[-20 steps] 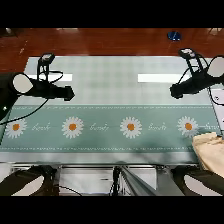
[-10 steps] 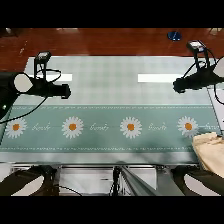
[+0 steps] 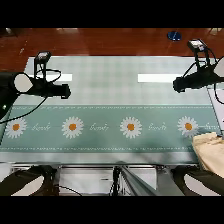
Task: Fold the shirts.
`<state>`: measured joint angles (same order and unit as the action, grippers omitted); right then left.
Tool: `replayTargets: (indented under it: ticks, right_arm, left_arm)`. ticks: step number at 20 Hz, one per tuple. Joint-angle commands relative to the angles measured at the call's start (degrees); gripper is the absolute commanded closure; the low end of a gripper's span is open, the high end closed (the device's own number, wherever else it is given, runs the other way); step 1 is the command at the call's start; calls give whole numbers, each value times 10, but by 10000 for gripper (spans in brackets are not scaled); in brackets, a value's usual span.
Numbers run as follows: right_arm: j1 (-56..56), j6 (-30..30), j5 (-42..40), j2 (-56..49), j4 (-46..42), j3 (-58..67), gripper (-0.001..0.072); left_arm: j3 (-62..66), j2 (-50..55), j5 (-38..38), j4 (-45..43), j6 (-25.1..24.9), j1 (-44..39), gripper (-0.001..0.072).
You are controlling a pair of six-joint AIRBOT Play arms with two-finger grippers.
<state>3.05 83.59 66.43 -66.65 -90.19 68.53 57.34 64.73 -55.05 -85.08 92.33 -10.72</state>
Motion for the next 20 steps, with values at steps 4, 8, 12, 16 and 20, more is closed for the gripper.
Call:
replayTargets:
  ticks: [4, 8, 12, 16, 20]
  right_arm:
    - [0, 0, 0, 0, 0, 0, 234]
    - [0, 0, 0, 0, 0, 0, 234]
    - [0, 0, 0, 0, 0, 0, 234]
    - [0, 0, 0, 0, 0, 0, 234]
    - [0, 0, -1, 0, 0, 0, 234]
  left_arm:
    - [0, 0, 0, 0, -1, 0, 34]
    - [2, 0, 5, 0, -1, 0, 33]
    - [2, 0, 6, 0, -1, 0, 33]
    - [2, 0, 6, 0, -1, 0, 33]
    - [2, 0, 6, 0, -1, 0, 33]
